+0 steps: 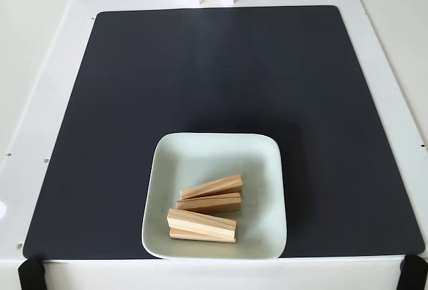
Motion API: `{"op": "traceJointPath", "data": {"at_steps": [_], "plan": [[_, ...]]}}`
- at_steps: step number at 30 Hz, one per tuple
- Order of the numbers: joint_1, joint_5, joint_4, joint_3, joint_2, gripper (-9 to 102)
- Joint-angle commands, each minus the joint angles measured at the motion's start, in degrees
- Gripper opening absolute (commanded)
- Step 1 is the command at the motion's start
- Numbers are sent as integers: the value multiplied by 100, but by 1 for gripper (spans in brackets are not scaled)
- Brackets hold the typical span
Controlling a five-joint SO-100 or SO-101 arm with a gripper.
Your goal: Pick up the wooden block and place them on the plate.
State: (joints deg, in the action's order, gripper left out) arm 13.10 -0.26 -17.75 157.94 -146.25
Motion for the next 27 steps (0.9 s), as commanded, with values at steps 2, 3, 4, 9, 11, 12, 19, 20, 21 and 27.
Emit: {"op": "traceJointPath", "data": {"at_steps": [2,3,4,9,11,12,19,20,21,27], "plan": [[-26,44,-132,624,-1301,0],[-26,18,-141,826,-1608,0],[-26,-9,-141,1028,-1916,0],[-44,-35,-88,2004,-3445,0],[-53,-44,-62,2391,-4008,0],[-53,-44,70,2417,-4166,0],[-79,0,2531,2373,-4702,0],[-105,-26,2900,2373,-4702,0],[-114,-26,3252,2373,-4702,0],[-114,18,5115,2373,-4720,0]]}}
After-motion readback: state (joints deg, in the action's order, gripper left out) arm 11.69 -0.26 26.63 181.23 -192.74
